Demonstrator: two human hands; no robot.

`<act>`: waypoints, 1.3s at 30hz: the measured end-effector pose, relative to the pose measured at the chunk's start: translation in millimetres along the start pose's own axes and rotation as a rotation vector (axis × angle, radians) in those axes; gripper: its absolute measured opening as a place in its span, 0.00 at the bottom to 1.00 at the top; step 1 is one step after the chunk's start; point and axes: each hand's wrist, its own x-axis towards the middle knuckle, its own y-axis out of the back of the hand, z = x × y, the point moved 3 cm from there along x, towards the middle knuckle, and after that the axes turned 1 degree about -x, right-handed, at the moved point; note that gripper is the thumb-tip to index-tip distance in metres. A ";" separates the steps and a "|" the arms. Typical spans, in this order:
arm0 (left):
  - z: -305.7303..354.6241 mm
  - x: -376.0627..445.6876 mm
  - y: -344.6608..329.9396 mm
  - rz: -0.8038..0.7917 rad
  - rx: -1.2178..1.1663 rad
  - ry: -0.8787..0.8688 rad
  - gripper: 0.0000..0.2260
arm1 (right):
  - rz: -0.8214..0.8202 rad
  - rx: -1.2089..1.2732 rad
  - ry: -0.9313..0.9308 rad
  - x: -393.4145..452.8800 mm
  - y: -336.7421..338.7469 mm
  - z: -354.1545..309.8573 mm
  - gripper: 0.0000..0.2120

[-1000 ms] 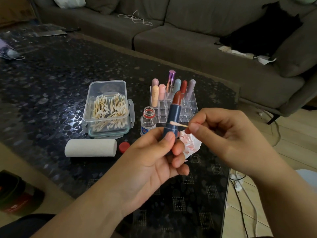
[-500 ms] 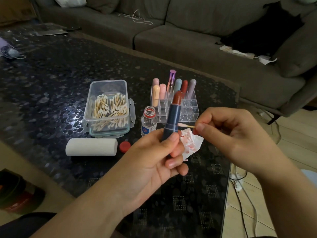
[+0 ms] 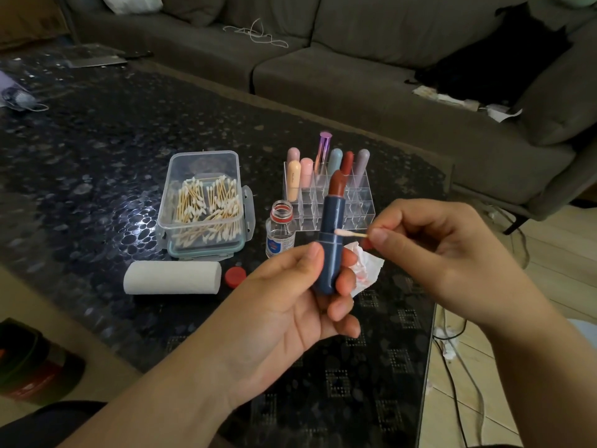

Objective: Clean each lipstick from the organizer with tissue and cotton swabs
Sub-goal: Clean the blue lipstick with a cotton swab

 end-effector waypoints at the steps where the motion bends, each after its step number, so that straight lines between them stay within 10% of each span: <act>1: 0.1 0.0 0.3 -0.006 -0.012 0.006 0.13 | 0.003 0.000 -0.002 -0.1 0.9 0.1 0.09; 39: 3.8 -2.0 1.0 0.048 -0.023 -0.003 0.04 | -0.003 0.032 -0.040 0.2 -2.5 -0.3 0.06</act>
